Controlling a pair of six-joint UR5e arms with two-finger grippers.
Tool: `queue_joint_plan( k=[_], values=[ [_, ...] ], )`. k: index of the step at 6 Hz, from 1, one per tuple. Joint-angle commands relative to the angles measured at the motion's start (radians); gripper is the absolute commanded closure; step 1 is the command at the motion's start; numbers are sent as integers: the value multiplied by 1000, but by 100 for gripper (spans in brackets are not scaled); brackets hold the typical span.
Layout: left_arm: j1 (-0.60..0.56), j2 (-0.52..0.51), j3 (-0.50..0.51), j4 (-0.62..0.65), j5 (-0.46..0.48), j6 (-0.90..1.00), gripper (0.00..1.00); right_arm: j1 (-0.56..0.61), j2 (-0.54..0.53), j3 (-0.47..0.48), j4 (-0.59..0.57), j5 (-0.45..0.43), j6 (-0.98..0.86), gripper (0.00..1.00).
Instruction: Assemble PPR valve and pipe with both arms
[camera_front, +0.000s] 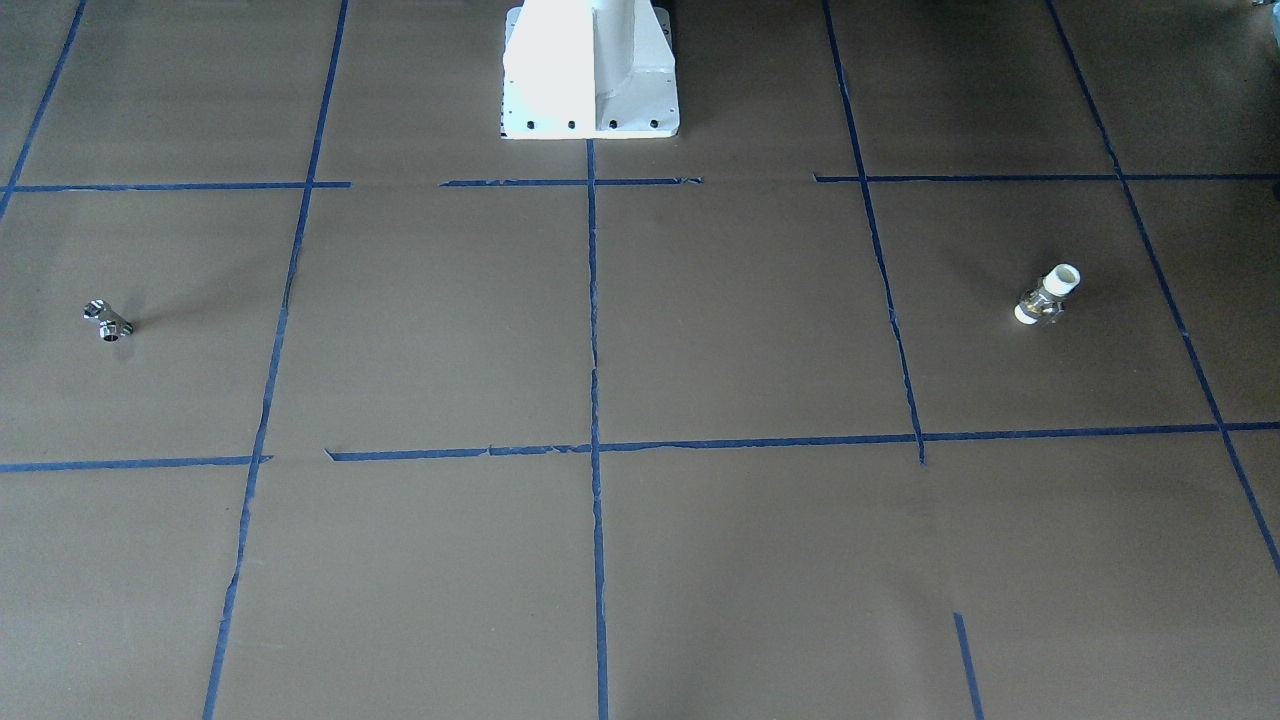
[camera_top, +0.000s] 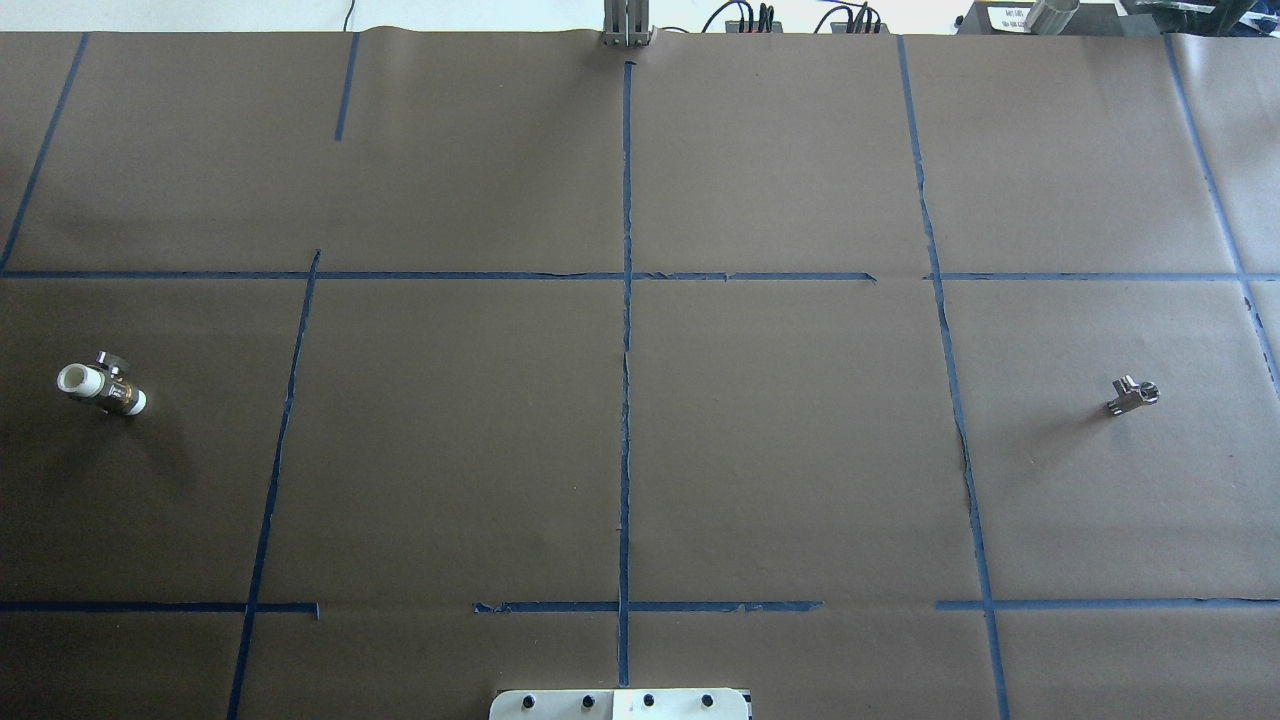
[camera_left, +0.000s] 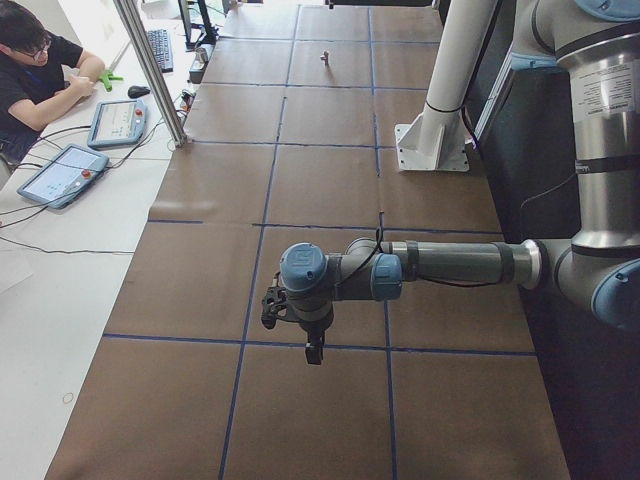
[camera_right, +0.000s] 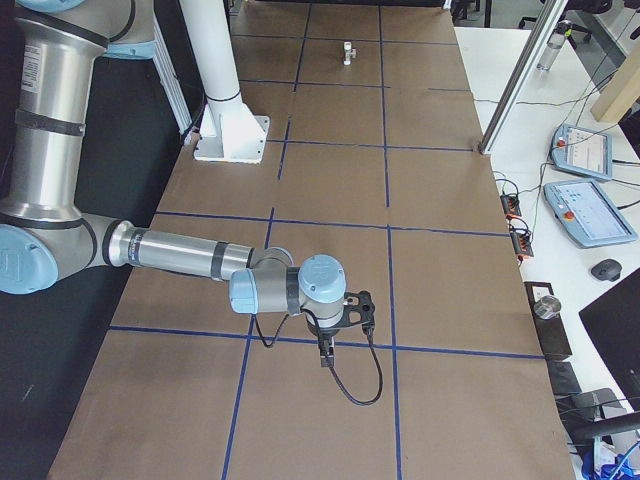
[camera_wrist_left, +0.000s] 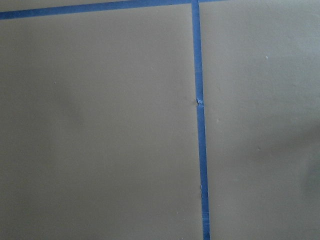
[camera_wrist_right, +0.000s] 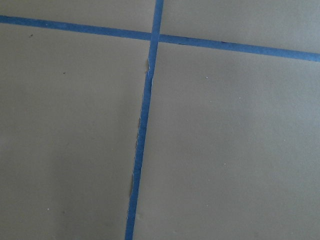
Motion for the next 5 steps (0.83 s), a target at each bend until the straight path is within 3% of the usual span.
queue_joint_plan(
  k=[1,3,4,5],
  values=[
    [13,-8,2,1,1,0,0,0,3,0,-2,0,1,0],
    [33,-18,-12,-3,-1,-8,0,0,6,5,0,6,2,0],
    [36,-79,-8,-5,2,-12,0,0,9,5,2,29,2,0],
    [37,-204,24,-23,11,-14,0,0,9,5,2,31,2,0]
  ],
)
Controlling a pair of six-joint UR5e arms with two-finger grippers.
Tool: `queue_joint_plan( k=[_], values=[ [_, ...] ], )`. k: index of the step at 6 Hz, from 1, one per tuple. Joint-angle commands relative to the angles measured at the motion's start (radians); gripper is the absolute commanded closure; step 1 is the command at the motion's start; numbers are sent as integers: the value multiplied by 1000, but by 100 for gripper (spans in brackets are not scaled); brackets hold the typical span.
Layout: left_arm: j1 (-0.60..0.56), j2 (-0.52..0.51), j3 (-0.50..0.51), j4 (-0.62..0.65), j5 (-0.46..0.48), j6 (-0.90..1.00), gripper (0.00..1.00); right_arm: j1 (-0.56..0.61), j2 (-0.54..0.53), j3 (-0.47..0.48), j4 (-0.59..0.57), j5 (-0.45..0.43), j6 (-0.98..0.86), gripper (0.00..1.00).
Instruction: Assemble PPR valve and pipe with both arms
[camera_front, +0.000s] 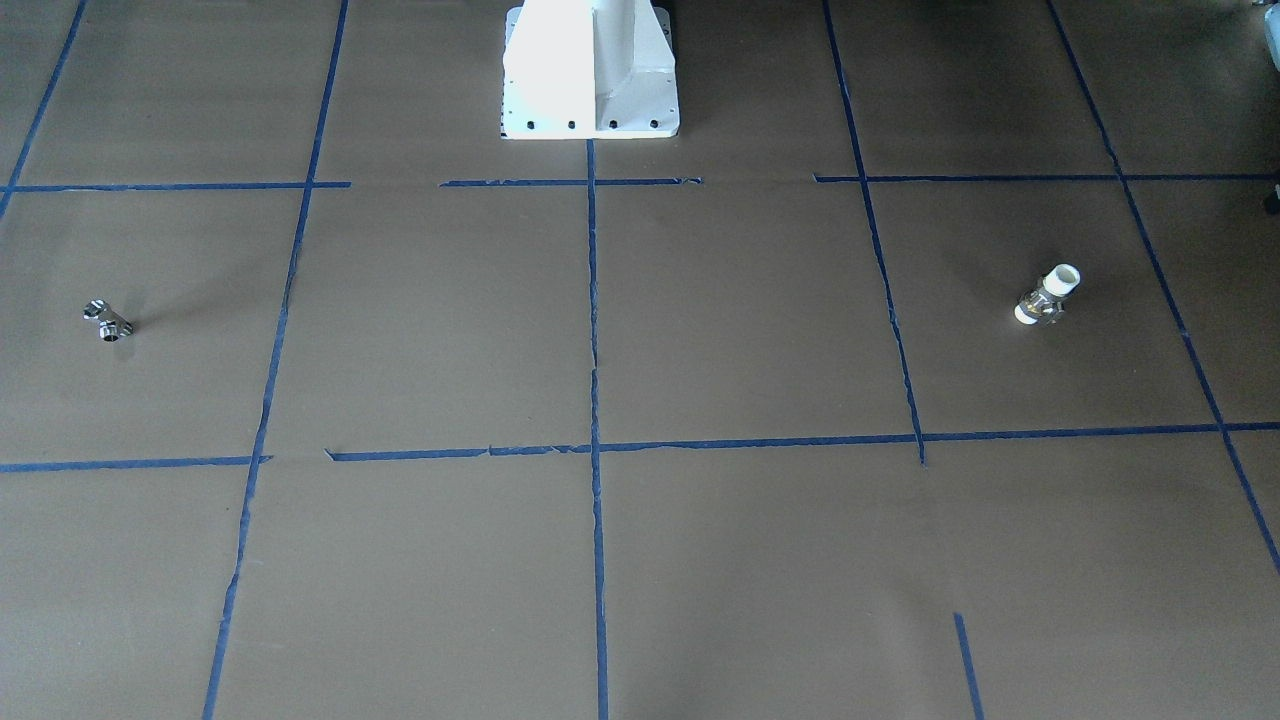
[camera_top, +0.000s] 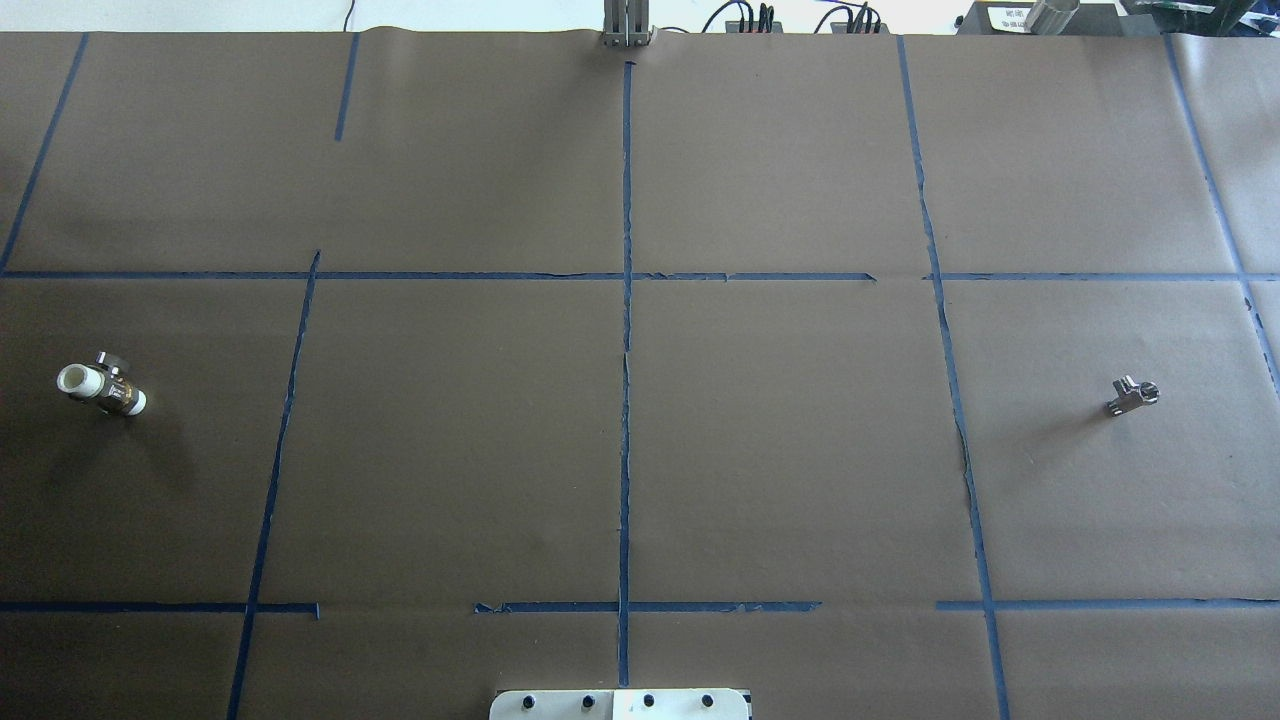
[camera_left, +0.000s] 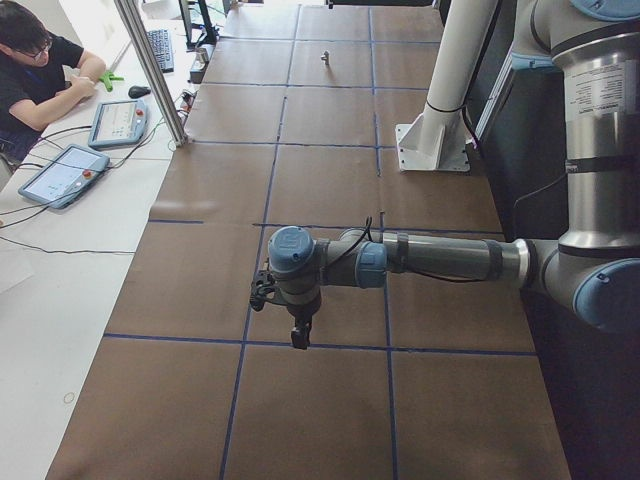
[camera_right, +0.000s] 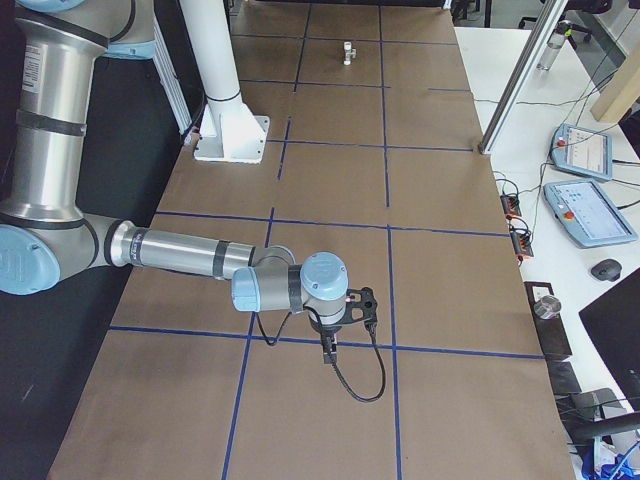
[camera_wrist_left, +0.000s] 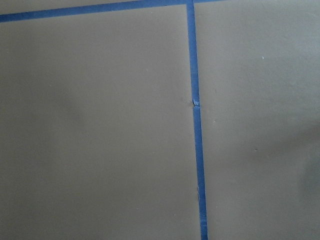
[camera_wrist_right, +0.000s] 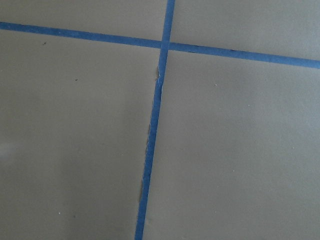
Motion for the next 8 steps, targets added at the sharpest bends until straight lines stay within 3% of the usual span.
queue_joint_plan(
  k=[1,3,5,6,7,8],
  values=[
    [5,-132,27,-19,-2,11,0,0,1,0,0,6,0,0],
    [38,-105,1,-150,-4,0,0,0,1,-1,-1,7,0,0],
    [207,-84,2,-276,8,-291,0,0,-2,-3,-1,16,0,0],
    [292,-38,2,-456,21,-504,0,0,-4,-1,-1,16,-1,0],
    [402,-12,2,-581,138,-690,0,0,-4,-3,-1,16,-2,0],
    [484,-10,1,-616,225,-770,0,0,-5,-3,-1,16,-2,0]
  ],
)
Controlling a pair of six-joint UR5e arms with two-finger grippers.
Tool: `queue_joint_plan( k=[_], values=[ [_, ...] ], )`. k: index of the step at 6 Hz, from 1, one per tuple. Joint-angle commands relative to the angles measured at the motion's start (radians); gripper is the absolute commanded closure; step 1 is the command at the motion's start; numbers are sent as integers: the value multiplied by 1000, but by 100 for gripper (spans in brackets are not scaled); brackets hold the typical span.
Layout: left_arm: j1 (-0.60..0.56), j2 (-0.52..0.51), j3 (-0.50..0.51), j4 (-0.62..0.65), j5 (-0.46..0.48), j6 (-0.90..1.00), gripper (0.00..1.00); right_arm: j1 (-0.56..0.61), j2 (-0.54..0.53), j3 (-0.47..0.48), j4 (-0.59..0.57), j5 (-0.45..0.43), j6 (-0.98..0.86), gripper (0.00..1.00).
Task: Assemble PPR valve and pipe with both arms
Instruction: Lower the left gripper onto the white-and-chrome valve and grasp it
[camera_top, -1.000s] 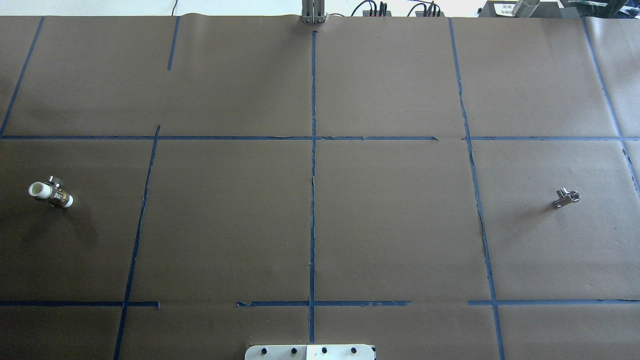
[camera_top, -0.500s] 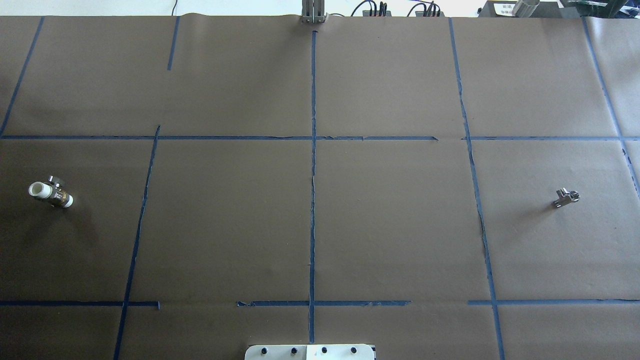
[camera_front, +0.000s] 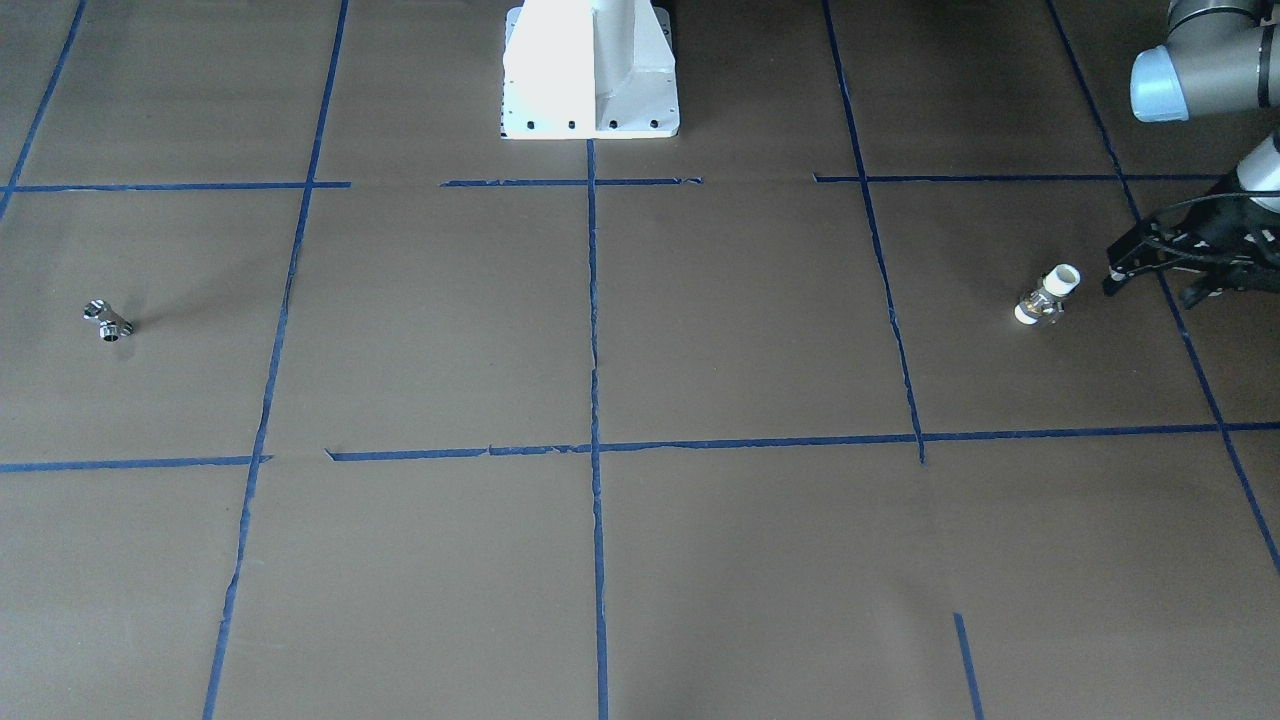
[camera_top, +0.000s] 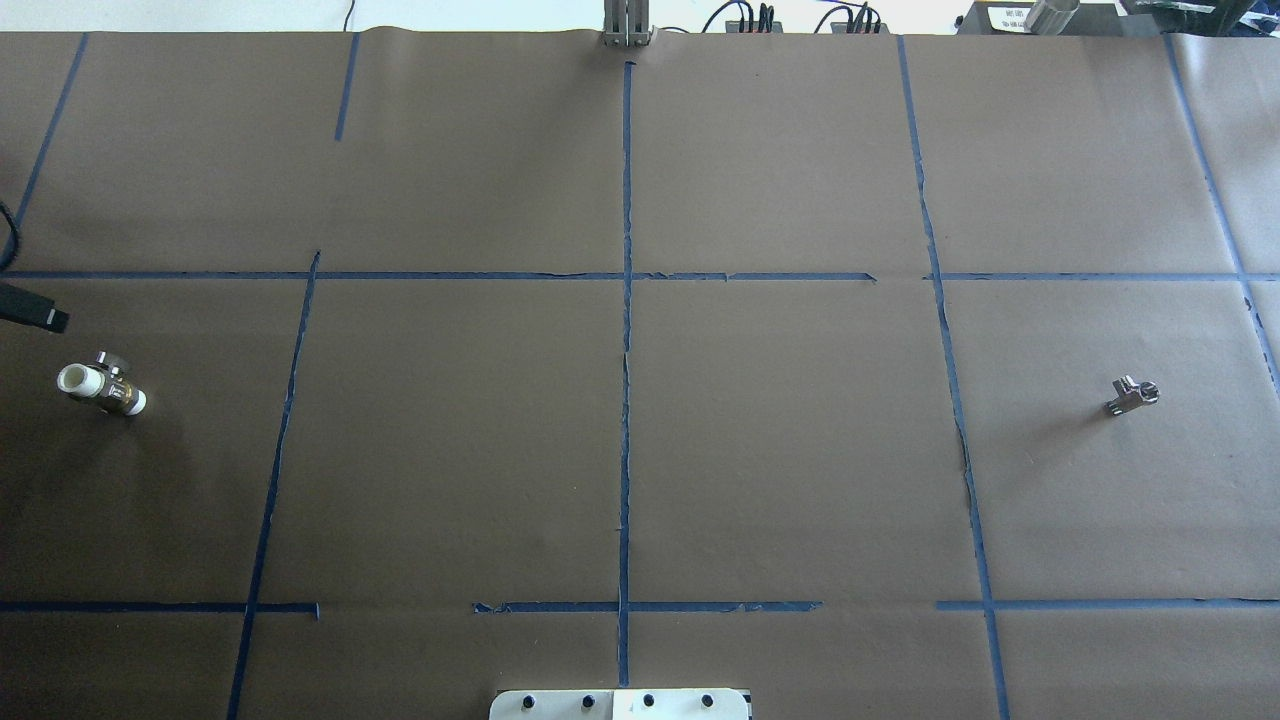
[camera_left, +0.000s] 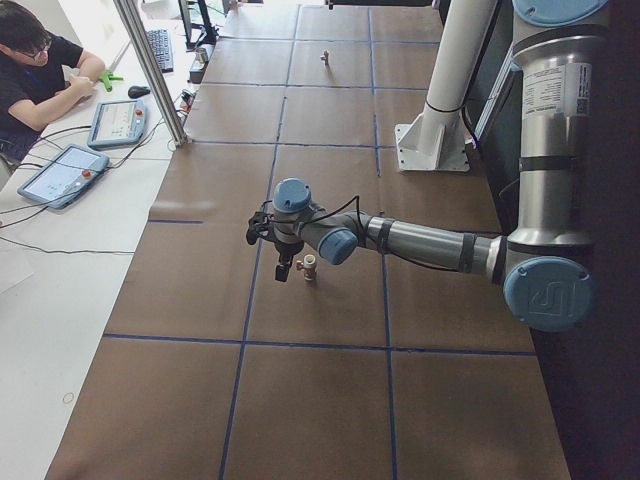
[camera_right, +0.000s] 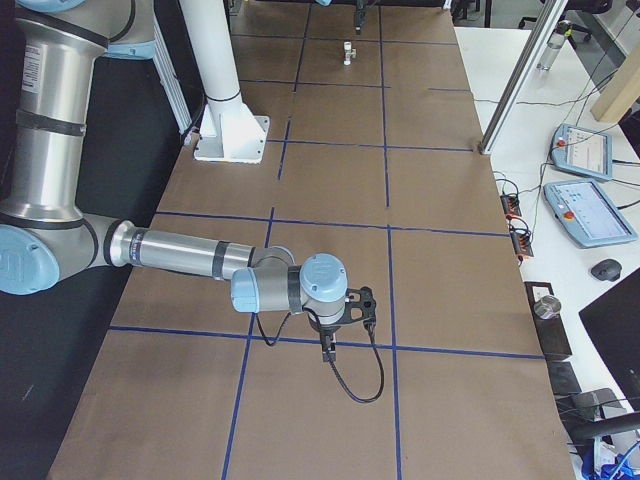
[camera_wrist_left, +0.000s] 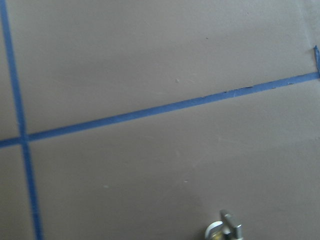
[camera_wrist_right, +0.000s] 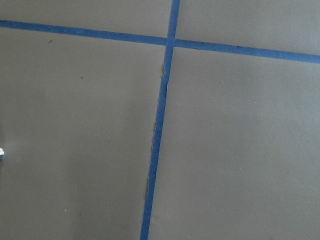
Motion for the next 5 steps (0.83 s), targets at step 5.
queue_joint_plan(
  k=[5],
  values=[
    [137,48,-19,-62,75,-122,0,0,-4,-2,0,0,0,0]
  ],
)
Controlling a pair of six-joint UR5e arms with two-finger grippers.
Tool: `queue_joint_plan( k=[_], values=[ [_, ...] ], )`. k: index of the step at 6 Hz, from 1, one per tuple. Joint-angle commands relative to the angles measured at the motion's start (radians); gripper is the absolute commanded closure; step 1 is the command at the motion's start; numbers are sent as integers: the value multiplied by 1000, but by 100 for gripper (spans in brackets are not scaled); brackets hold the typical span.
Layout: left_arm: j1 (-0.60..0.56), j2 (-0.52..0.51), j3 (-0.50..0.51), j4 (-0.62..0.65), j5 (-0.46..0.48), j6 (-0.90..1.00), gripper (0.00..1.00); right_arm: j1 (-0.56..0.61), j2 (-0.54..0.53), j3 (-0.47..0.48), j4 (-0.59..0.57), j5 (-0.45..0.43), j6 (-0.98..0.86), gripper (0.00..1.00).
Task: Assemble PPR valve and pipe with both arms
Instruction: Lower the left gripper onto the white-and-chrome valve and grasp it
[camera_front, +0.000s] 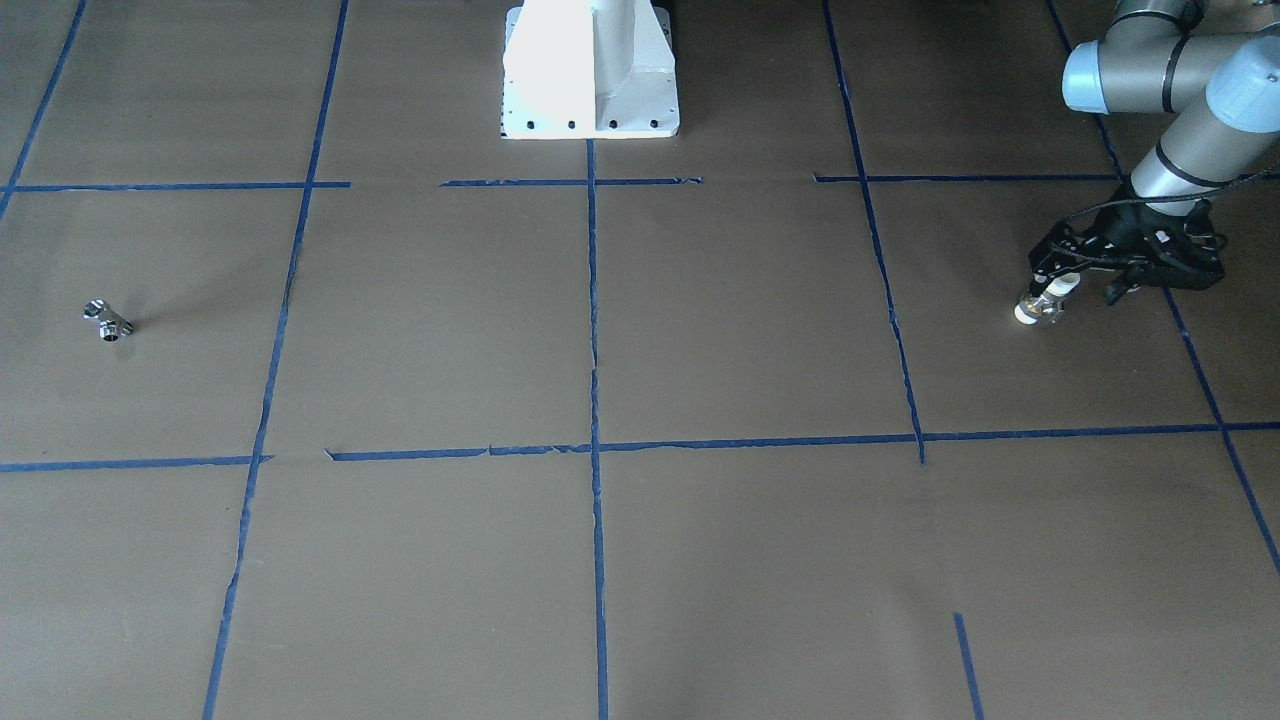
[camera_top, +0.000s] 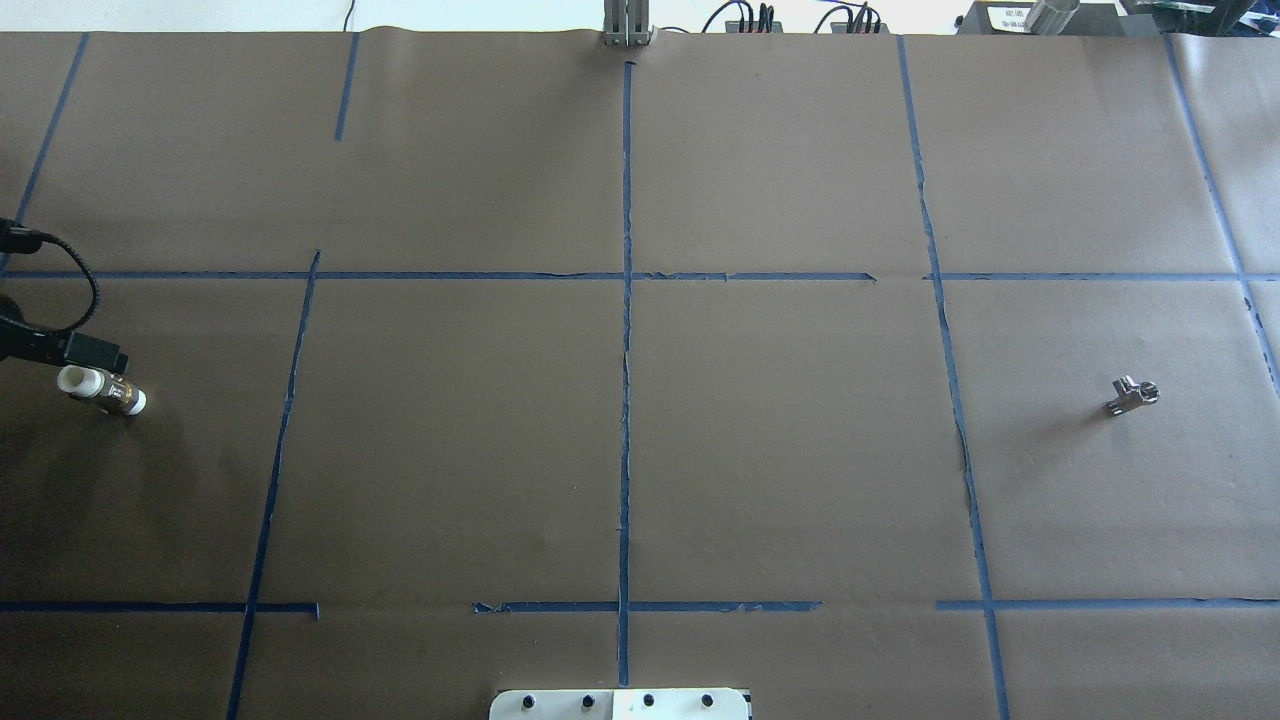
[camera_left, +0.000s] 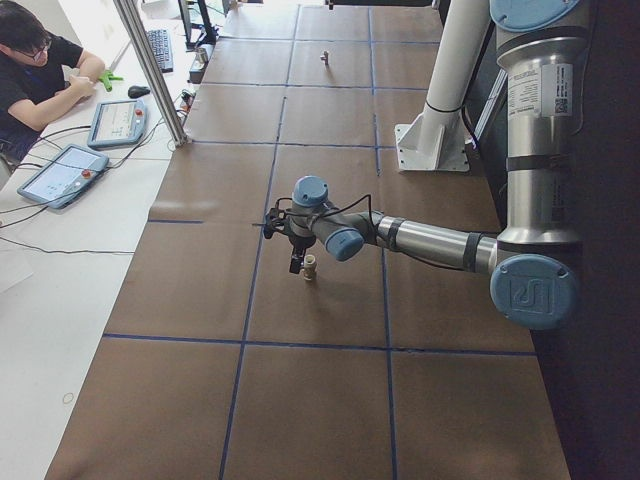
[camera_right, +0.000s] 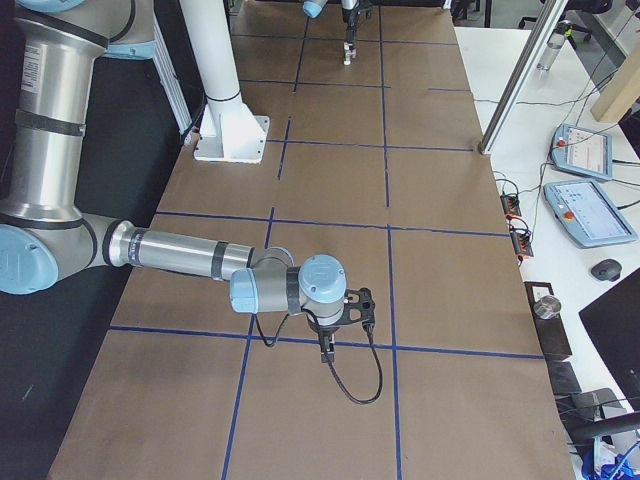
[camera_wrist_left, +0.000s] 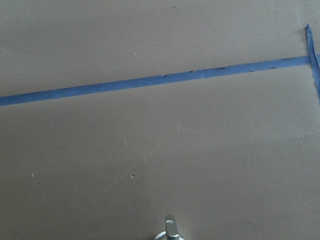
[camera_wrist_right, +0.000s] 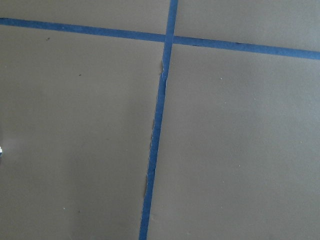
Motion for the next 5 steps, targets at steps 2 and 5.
queue_joint_plan(
  k=[2,5],
  values=[
    [30,19,4,0,-4,0,0,0,-1,-4,0,0,-2,0],
    [31,16,-1,-2,0,-57,97,0,-1,-2,0,0,-2,0]
  ],
)
